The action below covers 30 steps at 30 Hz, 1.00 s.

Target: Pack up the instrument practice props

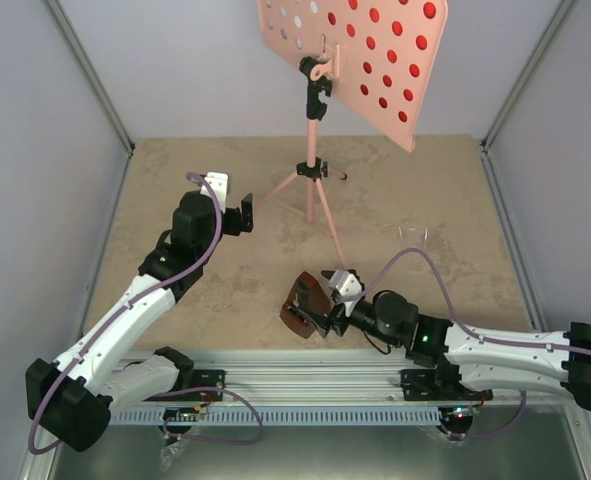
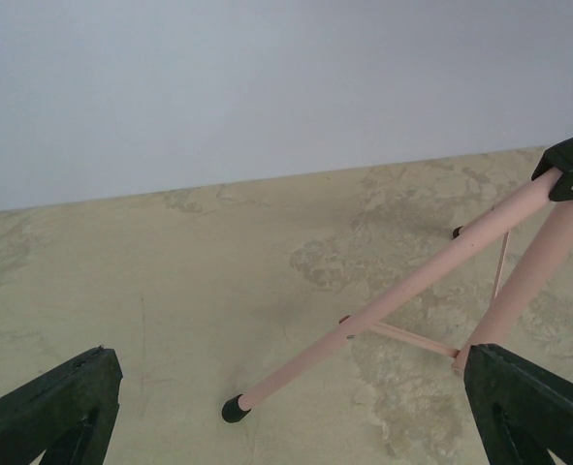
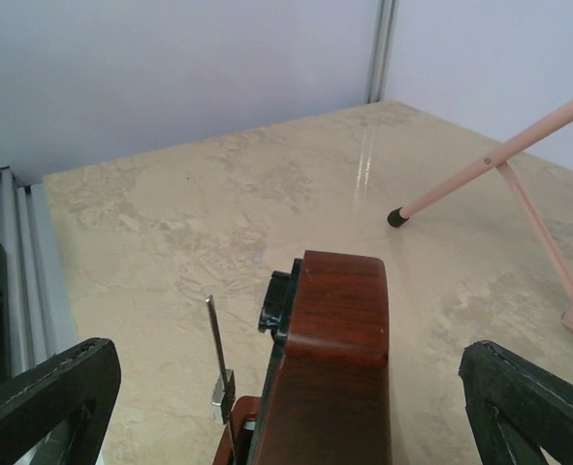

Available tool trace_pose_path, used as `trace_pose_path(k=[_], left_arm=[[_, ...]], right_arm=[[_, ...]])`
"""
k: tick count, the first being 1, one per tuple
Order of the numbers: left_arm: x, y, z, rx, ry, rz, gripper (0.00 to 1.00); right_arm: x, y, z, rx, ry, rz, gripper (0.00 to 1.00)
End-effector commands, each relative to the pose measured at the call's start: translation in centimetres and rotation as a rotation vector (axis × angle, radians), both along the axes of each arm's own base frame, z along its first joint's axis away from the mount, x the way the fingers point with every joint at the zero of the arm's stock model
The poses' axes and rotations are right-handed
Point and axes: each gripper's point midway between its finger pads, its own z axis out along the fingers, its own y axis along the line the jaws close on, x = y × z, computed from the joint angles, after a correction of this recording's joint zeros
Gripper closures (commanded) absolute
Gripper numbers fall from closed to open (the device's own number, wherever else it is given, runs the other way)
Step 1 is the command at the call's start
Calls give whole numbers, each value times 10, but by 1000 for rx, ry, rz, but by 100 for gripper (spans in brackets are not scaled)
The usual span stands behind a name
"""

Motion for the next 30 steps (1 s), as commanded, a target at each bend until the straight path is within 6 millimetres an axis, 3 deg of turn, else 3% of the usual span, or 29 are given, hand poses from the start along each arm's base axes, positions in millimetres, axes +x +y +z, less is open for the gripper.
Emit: trace_pose_path(k=[1,18,30], left_arm=[[-1,2,9,-4,-34,2,1],[-1,3,11,-8,-37,4,1],[-2,2,11,-10,-35,-1,1]], right_arm=[[8,1,21,64,-52,-49,2],[17,13,5,29,-34,-74,2],[27,8,-2,26,-7,-145,2]])
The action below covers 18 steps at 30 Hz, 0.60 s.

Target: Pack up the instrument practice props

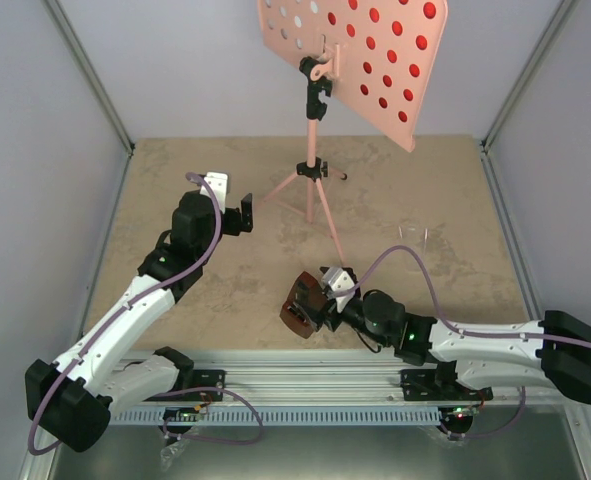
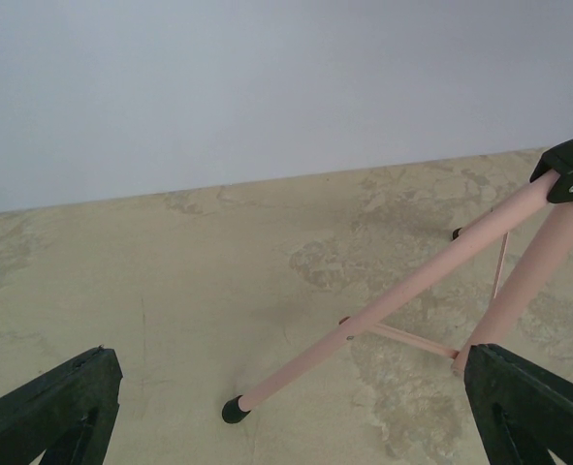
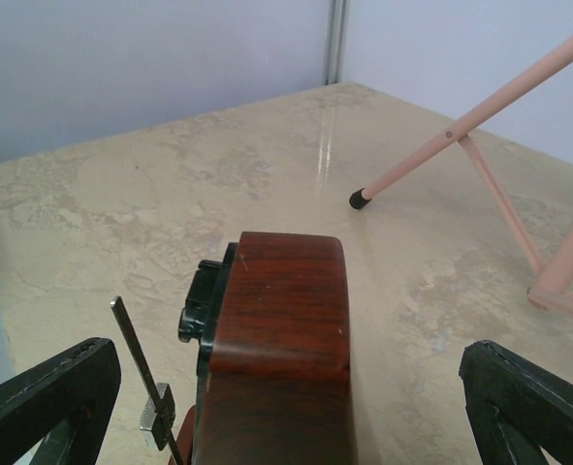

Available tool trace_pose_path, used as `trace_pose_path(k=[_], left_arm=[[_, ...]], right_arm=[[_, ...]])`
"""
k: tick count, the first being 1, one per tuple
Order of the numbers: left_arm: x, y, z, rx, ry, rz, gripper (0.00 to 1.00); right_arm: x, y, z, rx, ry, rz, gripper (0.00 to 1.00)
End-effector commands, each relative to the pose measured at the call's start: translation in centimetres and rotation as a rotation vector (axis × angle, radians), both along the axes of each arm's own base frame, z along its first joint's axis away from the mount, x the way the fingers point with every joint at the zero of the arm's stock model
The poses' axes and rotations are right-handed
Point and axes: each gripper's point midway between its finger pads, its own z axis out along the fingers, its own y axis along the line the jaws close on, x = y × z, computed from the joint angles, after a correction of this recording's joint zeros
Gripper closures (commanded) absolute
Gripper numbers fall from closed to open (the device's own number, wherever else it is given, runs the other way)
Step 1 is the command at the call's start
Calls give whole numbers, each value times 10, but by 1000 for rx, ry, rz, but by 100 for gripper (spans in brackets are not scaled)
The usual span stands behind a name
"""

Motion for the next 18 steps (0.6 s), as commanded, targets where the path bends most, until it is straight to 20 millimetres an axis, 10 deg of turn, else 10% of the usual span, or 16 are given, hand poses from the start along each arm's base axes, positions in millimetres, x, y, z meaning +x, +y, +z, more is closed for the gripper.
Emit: trace_pose_path(k=[1,18], left_arm=[[-1,1,10,-8,-32,-2,1],[-1,1,10,-11,-33,-1,1]], right_arm=[[7,2,14,48,-2,-46,3],[15,2,9,51,26,-100,3]])
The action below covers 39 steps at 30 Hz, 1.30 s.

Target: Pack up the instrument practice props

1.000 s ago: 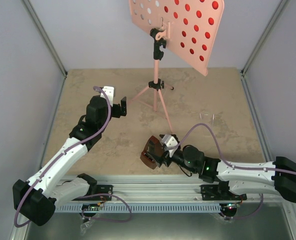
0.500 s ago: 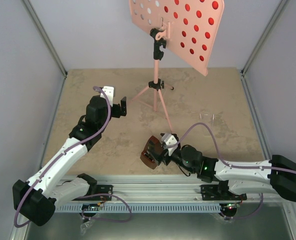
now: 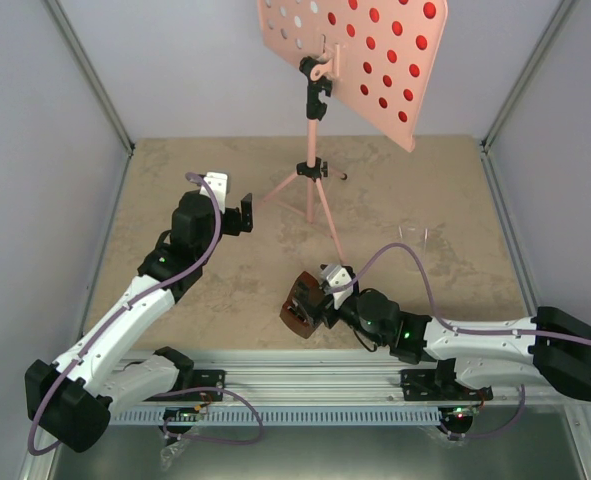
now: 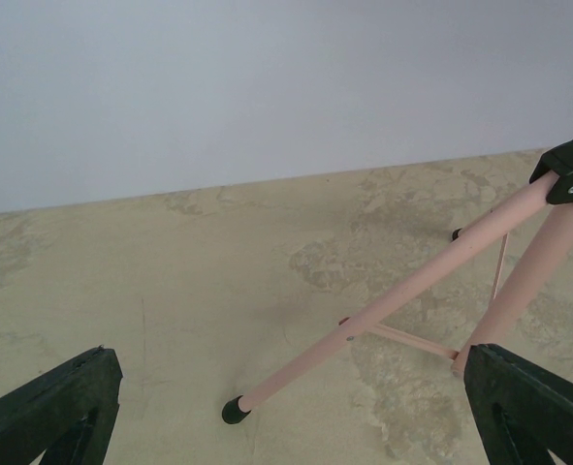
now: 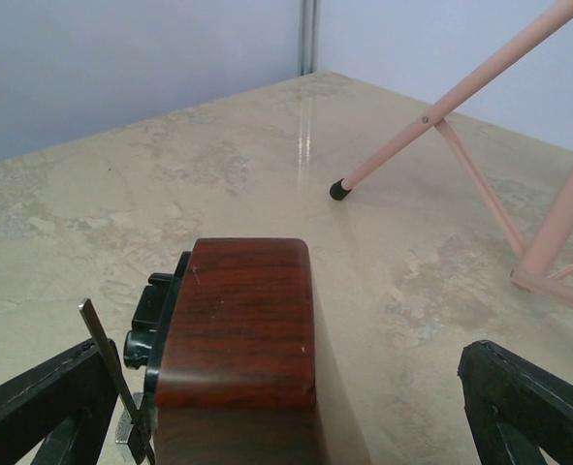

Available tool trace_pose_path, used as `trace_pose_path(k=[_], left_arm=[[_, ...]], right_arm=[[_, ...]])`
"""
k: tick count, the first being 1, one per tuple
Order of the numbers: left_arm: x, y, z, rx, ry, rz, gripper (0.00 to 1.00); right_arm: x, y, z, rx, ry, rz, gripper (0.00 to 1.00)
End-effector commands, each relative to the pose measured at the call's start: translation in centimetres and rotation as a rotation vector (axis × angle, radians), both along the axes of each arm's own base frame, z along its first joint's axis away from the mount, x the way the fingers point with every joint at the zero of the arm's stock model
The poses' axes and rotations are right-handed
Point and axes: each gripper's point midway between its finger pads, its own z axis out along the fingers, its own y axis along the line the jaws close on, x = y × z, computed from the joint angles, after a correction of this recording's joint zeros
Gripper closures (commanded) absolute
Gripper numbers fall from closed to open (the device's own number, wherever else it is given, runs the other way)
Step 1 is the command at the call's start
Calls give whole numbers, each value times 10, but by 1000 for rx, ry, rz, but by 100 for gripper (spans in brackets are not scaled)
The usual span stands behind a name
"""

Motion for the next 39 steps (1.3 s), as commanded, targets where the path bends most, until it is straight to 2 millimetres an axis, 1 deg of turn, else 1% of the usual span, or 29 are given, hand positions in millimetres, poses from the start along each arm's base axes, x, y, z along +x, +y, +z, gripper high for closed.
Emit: trace_pose_path(k=[1,9,12,25,34,39], left_arm=[[-1,1,10,-11,-31,0,1],[-1,1,11,-12,-34,-3,0],[-1,1,11,-12,-34,-4,1],[-2,0,11,-16,-34,-8,1],[-1,0,10,-14,-30,-9,1],[-1,0,9,-14,-29,-9,1]], right_arm=[[5,1,13,49,-5,-32,4],[3,-5,10,55,7,-38,14],[2,-6,7,54,16,-38,16],[0,-13,1,59,36,-42,20],[-1,-17,0,64,41,-47,21],[-1,-18,0,66,42,-49,24]])
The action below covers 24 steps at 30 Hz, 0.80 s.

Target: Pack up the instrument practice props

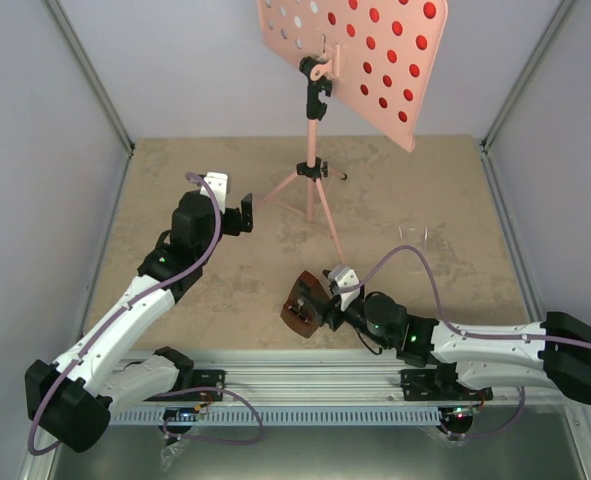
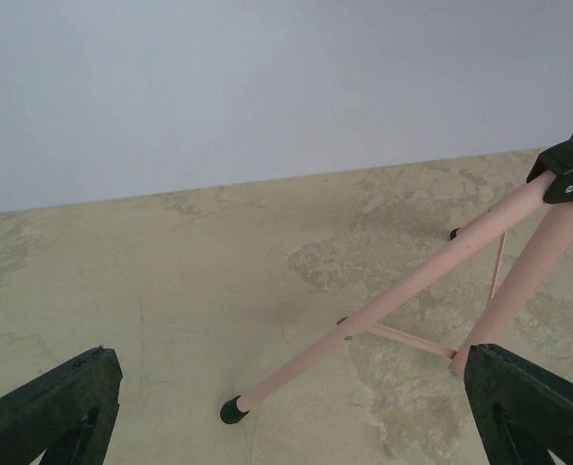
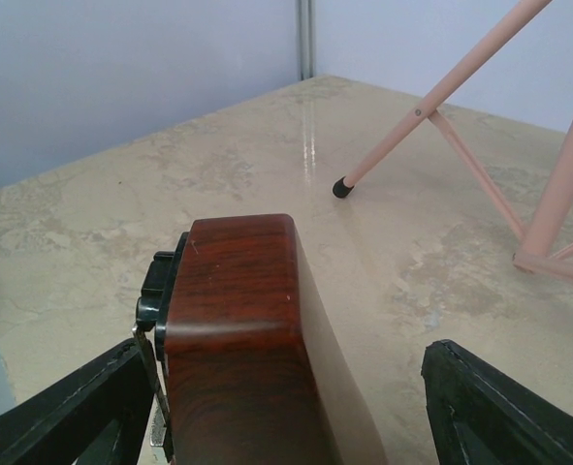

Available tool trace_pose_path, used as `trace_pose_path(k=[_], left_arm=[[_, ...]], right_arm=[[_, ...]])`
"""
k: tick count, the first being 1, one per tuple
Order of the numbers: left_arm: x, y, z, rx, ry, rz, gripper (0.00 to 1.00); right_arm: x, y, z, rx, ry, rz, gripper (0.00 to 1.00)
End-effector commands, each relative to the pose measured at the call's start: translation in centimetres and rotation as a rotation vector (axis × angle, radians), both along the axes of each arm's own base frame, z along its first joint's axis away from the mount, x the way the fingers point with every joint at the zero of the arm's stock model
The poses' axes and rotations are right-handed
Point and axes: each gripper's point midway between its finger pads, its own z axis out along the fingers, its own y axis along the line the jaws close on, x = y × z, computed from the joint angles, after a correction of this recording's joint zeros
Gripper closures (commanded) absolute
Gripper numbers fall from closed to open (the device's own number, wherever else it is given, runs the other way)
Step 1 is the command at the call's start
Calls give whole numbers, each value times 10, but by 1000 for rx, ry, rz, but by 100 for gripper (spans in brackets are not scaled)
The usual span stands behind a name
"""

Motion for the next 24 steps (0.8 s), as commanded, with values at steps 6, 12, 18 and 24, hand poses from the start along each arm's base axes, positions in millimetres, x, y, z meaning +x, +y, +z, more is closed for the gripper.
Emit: trace_pose_path(k=[6,12,18,24], left_arm=[[-1,0,9,-13,-29,-7,1],[-1,0,8,-13,-27,-9,1],[-1,-1,9,-16,-28,-11,1],[-1,-1,8,-14,-25,-12,1]], right_arm=[[2,-8,-2,13,6,-35,25],[1,-10,-2,18,7,-35,25],[1,-12,-3,22,9,-41,26],[2,-12,-6,16,16,-45,28]])
